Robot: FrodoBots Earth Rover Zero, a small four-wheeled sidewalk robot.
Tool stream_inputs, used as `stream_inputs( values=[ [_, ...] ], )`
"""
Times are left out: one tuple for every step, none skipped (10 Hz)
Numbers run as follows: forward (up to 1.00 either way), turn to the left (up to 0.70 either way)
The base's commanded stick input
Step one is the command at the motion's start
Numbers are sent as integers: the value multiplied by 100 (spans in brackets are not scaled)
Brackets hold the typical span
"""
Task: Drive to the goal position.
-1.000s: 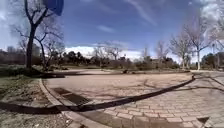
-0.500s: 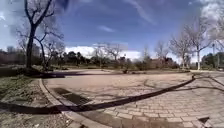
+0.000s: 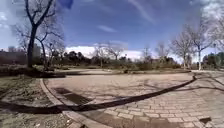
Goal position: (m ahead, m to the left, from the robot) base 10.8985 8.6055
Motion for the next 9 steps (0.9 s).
stream_inputs(
  values=[
    [0,-100],
    [0,-100],
    [0,-89],
    [0,-18],
    [0,0],
    [0,0],
    [0,0],
    [0,0],
    [0,0]
  ],
)
